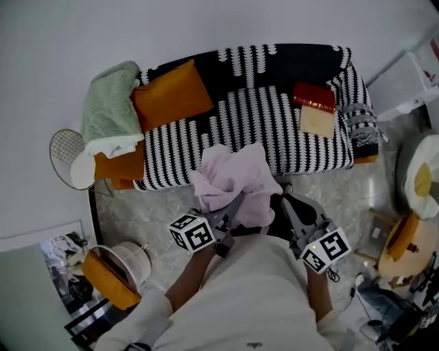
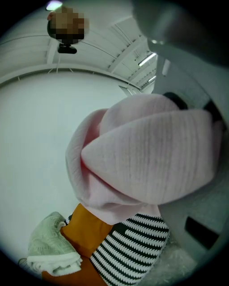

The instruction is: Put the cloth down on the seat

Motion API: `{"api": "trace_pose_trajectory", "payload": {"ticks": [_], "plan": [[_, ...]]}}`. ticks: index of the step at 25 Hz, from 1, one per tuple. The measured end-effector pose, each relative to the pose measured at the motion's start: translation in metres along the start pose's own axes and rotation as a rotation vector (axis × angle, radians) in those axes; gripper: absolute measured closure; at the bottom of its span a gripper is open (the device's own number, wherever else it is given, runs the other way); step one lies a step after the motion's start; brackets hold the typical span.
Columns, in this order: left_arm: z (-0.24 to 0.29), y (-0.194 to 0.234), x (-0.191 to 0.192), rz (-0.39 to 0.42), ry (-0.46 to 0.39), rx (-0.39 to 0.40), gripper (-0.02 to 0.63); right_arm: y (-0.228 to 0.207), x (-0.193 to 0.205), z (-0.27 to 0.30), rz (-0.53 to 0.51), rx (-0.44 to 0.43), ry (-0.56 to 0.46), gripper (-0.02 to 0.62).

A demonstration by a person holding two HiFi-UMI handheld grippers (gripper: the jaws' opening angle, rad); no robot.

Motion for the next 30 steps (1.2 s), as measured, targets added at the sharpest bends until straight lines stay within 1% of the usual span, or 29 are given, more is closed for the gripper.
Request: {"api": "trace_pose_trajectory", "payload": {"ticks": [3, 6, 9, 12, 16, 21, 26, 30], "plan": [[0.014, -0.004, 0.001, -0.007, 0.023, 0.001, 0.462, -0.013, 0.000, -0.002, 0.022, 0.003, 0.009, 0.586], [0.030, -0.007, -0.001, -0.015, 0.031, -0.008, 0.462, -0.029, -0.003, 0.002, 0.039, -0.012, 0.020, 0.586], [0.045, -0.011, -0.007, -0.025, 0.027, -0.025, 0.462, -0.047, -0.015, 0.006, 0.037, -0.034, 0.018, 0.586], [0.063, -0.019, -0.016, -0.009, 0.026, -0.038, 0.460, -0.068, -0.033, 0.009, 0.019, -0.059, 0.016, 0.586], [0.089, -0.035, -0.035, 0.001, -0.009, -0.057, 0.460, -0.096, -0.054, 0.012, -0.005, -0.109, 0.018, 0.586], [0.119, -0.048, -0.050, -0.028, -0.066, -0.091, 0.459, -0.128, -0.079, 0.014, -0.020, -0.179, 0.025, 0.586], [0.145, -0.045, -0.047, -0.070, -0.101, -0.156, 0.456, -0.156, -0.082, 0.014, -0.004, -0.250, 0.070, 0.586], [0.162, -0.038, -0.039, -0.085, -0.098, -0.203, 0.456, -0.171, -0.077, 0.018, 0.016, -0.290, 0.109, 0.586]]}}
Point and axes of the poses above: the fingertips, and each gripper's own axes: z forward along the fingers, y to its left, x out of its underside, the point moved 2 cm from there along -z, backward along the fingers, and after that the axes turned 11 degrees about -x, right-handed, at the moved point
